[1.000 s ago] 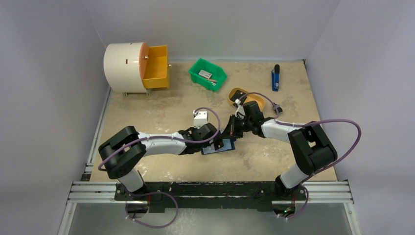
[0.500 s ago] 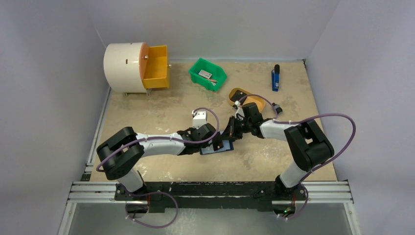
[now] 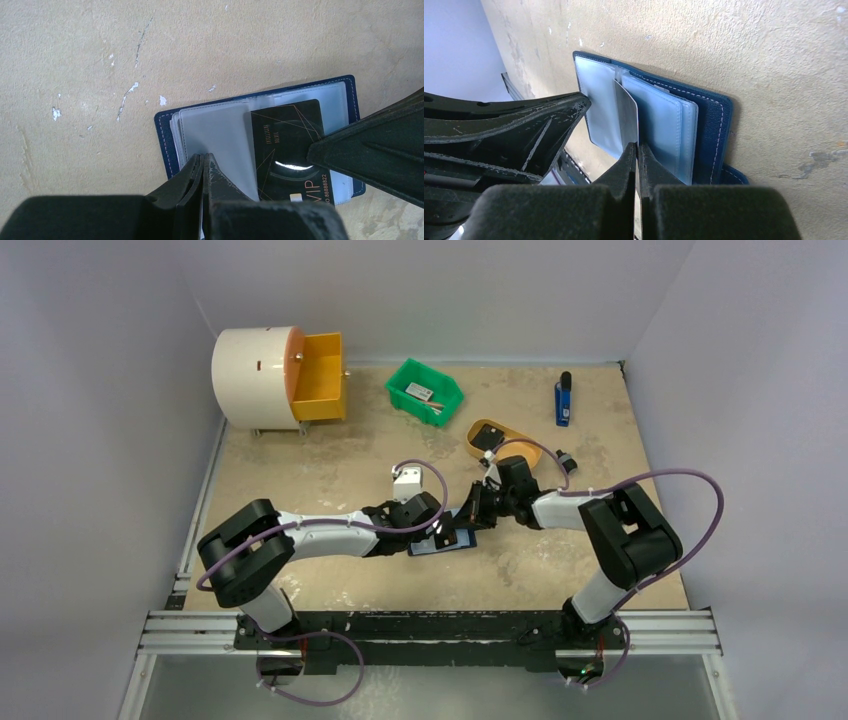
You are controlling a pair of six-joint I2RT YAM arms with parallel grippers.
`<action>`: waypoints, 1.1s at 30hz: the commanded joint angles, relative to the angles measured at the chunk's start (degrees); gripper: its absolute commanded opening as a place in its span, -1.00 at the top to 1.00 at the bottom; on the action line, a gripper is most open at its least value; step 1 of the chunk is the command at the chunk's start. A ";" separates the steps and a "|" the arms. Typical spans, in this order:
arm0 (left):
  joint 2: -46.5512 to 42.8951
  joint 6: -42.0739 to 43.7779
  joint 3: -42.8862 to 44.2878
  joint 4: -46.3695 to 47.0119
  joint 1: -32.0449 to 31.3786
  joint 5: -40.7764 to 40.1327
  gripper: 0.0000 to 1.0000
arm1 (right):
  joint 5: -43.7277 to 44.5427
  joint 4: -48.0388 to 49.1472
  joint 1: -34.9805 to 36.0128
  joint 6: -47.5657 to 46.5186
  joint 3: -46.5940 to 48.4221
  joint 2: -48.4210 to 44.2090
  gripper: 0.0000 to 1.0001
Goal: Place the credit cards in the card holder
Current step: Insert the credit card into the card holder.
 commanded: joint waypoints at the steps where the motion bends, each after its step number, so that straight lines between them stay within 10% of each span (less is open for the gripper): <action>1: -0.44 -0.70 0.52 -0.11 0.20 -0.56 1.00 | 3.74 1.47 0.12 1.03 -1.51 -0.95 1.00; 33: -3.33 -1.23 0.27 -1.90 0.21 -2.26 1.00 | 3.78 5.86 2.66 3.56 -2.70 0.53 1.00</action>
